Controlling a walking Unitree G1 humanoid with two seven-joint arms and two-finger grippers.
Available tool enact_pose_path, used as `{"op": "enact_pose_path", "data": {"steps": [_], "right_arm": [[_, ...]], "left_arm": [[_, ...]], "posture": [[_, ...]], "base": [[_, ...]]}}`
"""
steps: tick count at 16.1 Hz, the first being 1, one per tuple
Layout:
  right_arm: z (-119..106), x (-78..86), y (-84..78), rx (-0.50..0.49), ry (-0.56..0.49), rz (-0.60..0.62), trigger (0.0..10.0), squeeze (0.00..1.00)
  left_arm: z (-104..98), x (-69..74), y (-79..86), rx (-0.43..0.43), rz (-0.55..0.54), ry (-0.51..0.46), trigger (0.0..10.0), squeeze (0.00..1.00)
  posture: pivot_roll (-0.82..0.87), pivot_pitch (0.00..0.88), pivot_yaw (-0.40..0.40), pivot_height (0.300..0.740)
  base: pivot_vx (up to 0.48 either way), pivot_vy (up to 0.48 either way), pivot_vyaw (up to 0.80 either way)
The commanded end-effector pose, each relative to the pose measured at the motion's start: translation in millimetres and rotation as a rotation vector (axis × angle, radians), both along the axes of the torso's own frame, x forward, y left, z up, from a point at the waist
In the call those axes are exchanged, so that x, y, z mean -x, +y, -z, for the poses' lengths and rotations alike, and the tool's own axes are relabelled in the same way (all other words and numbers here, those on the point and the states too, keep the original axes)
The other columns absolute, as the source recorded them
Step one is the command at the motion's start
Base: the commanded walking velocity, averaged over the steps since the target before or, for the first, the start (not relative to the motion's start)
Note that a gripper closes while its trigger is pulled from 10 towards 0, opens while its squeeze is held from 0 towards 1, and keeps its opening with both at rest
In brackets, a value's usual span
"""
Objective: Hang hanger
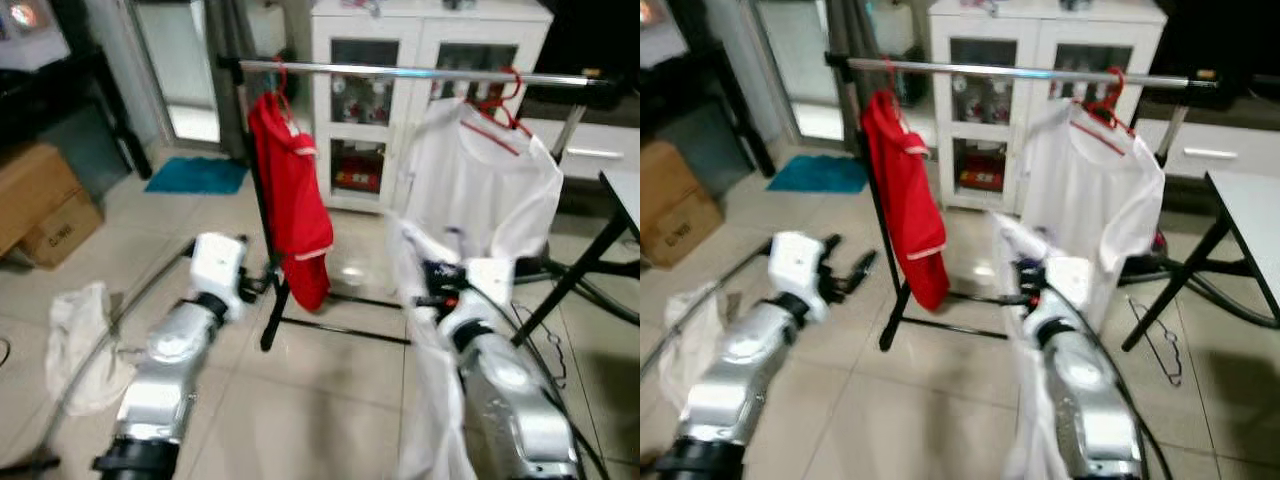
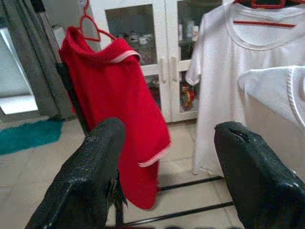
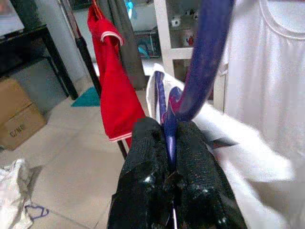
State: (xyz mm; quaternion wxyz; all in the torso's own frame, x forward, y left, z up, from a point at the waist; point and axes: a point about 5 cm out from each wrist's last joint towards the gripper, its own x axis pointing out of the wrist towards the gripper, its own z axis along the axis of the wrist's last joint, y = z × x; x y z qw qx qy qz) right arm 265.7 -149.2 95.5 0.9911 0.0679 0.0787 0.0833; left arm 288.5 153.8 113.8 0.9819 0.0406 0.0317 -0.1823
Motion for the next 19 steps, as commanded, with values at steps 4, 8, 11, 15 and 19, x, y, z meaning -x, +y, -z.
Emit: {"op": "enact_pose_path", "data": {"steps": [4,8,11,15,19], "right_arm": [[-12.4,-2.2,-6.7,0.101,-0.072,-0.003,10.0,0.0],[-13.8,-4.2,-9.7,0.094,-0.076,0.014,10.0,0.0],[-15.2,-7.0,-11.3,0.114,-0.084,0.009,10.0,0.0],[-18.5,-9.7,-13.0,0.104,-0.1,0.022,10.0,0.0],[-19.6,-12.1,-15.6,0.124,-0.09,0.028,10.0,0.0]], "left_arm": [[-3.3,-1.3,-10.4,0.021,0.029,-0.008,10.0,0.0],[-2.5,-0.4,-12.0,0.03,0.026,-0.006,10.0,0.0],[-2.3,1.6,-12.7,0.028,0.021,-0.007,10.0,0.0],[-4.4,1.7,-12.7,0.027,0.023,-0.013,10.0,0.0],[-5.8,0.8,-15.2,0.021,0.034,-0.017,10.0,0.0]], "posture": [[0.01,0.0,0.046,0.74],[0.0,0.0,0.032,0.74],[0.01,0.0,0.012,0.74],[0.01,0.0,0.005,0.74],[0.01,0.0,0.003,0.74]], "base": [[0.339,0.0,0.1],[0.345,0.0,0.13],[0.346,0.0,0.0],[0.353,0.0,0.0],[0.359,0.0,-0.56]]}}
